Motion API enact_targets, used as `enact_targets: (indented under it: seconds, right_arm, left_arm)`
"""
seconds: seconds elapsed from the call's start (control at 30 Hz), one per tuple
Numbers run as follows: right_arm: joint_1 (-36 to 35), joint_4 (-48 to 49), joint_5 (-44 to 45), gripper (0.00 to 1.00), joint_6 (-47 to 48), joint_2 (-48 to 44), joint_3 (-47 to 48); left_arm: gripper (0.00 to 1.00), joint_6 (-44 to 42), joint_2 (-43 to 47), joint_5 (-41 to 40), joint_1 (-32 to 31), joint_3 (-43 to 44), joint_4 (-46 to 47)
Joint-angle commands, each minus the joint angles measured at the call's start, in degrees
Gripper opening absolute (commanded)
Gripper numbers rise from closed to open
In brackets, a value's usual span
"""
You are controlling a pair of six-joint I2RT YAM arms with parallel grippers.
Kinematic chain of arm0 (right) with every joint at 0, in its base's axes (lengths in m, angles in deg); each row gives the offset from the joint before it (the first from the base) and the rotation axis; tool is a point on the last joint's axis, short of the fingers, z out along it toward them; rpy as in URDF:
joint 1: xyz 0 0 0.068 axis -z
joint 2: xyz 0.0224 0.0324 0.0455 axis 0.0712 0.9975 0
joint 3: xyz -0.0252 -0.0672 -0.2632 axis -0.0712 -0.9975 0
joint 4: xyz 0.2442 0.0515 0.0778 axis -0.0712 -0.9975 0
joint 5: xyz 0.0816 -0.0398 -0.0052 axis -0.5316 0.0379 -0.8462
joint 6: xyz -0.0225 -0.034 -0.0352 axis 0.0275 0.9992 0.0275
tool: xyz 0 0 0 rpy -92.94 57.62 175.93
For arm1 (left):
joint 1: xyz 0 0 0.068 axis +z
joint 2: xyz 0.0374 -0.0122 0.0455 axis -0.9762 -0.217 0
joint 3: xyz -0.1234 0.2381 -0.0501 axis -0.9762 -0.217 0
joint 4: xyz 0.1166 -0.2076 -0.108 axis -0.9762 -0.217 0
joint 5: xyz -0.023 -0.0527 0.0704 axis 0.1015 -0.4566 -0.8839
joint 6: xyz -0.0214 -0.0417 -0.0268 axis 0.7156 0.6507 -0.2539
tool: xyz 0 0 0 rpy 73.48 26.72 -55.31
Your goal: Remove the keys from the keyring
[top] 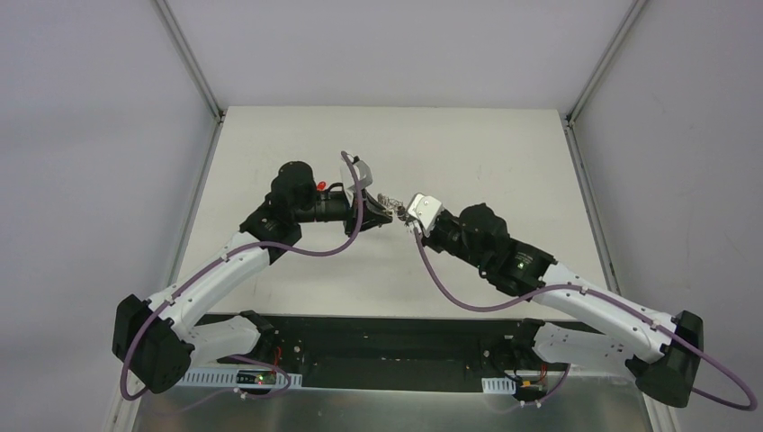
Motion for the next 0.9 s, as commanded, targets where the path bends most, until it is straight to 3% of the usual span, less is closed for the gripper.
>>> enact_targets:
  seconds: [0.0,0.1,0.4,0.87]
  right_arm:
    - [0.68,3.23,-1.79,0.27,-4.11,-4.04,-2.47]
    - [0.63,2.79,-5.33,0.36,-6.76,-6.32,-4.91]
    - [0.8,3.23,-16.25,0.36,-9.52,-16.14,-10.67]
    - [3.77,5.86,-24.09,0.33,-11.45,-12.48,-9.24]
  left_arm:
    - [0.0,0.29,0.18,2.13,0.44,2.27,-1.59]
    - [0.0,0.33,-0.35,4.23,0.44,2.27,-1.68]
    - [0.0,2.79,-3.79,12.42,0.27,4.52,-2.32]
    - [0.0,2.58,-5.57,18.42,-1.25,5.12,-2.55]
